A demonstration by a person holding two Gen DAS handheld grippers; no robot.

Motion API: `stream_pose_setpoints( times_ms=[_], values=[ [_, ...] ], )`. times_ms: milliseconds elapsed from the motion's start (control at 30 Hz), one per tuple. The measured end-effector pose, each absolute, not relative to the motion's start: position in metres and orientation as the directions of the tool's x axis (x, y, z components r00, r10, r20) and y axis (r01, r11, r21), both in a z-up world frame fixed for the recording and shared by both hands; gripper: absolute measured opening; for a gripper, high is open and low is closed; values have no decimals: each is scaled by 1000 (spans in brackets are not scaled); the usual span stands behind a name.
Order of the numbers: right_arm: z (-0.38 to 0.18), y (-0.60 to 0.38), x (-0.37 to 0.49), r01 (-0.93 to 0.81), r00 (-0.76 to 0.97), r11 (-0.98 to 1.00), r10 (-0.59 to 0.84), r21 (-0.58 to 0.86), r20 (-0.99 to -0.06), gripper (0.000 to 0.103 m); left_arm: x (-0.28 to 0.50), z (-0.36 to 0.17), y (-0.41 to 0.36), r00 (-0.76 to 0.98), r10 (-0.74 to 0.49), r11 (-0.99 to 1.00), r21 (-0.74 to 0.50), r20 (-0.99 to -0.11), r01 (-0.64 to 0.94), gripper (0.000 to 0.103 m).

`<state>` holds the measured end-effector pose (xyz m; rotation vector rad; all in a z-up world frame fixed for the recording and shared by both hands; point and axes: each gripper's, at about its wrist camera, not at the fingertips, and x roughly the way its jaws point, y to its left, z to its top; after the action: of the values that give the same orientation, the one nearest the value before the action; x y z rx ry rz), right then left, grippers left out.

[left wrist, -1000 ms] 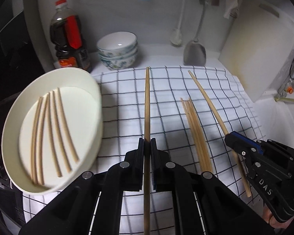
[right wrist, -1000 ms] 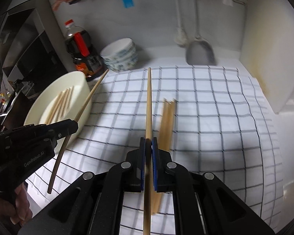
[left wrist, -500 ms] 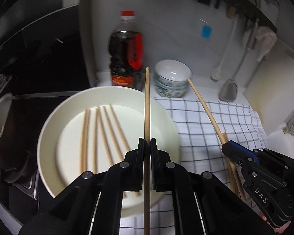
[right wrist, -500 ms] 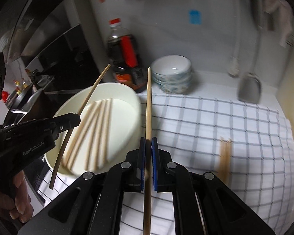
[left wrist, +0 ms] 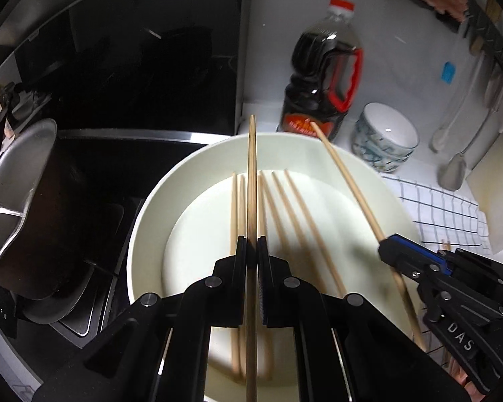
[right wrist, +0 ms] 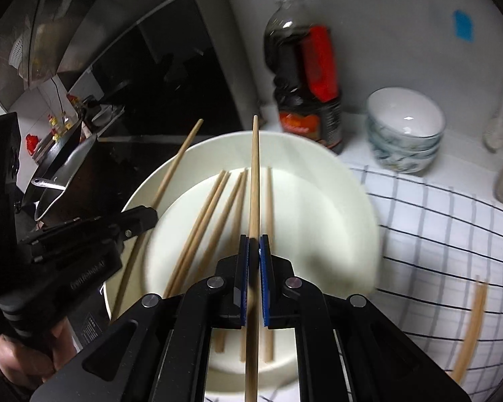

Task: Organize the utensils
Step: 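Carry both held chopsticks over the white basin, then lower the chopsticks into the basin and open both tools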

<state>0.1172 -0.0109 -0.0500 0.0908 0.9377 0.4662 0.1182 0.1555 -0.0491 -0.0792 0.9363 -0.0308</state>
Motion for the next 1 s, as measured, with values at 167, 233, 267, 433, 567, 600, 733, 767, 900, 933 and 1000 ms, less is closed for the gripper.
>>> stream_pose_setpoints(
  times_ms=[167, 233, 267, 433, 567, 600, 733, 767, 900, 933, 1000],
  values=[
    [-66, 9, 132, -354, 455, 897, 413, 266, -789, 6, 126, -67, 159, 556, -68, 996, -84, -828, -3, 7],
    [-72, 11, 136, -350, 438, 898, 408, 267, -801, 6, 130, -74, 157, 542, -70, 997, -82, -837, 1, 7],
    [-77, 13, 140, -345, 424, 900, 403, 266, -811, 6, 131, -78, 157, 536, -70, 997, -82, -841, 1, 7],
    [-94, 12, 146, -314, 381, 915, 367, 255, -849, 6, 138, -95, 159, 497, -71, 997, -83, -865, -1, 7],
    [-102, 12, 147, -307, 362, 917, 359, 253, -860, 6, 141, -103, 160, 474, -68, 997, -81, -878, -6, 7],
    [-103, 12, 147, -306, 360, 918, 357, 252, -862, 6, 142, -105, 160, 470, -65, 997, -77, -880, -6, 7],
    [-104, 13, 147, -306, 355, 920, 348, 244, -868, 7, 143, -107, 162, 459, -56, 997, -71, -887, -16, 12],
    [-104, 13, 146, -305, 360, 921, 346, 241, -867, 7, 143, -107, 163, 458, -54, 997, -71, -887, -21, 15],
    [-98, 11, 145, -303, 381, 924, 341, 232, -859, 9, 138, -99, 169, 490, -28, 997, -62, -871, -54, 61],
    [-96, 9, 145, -303, 386, 925, 339, 229, -858, 10, 136, -96, 170, 501, -22, 997, -59, -865, -59, 61],
    [-92, 6, 141, -299, 398, 926, 339, 229, -853, 10, 136, -93, 172, 502, -13, 996, -54, -865, -66, 61]
  ],
)
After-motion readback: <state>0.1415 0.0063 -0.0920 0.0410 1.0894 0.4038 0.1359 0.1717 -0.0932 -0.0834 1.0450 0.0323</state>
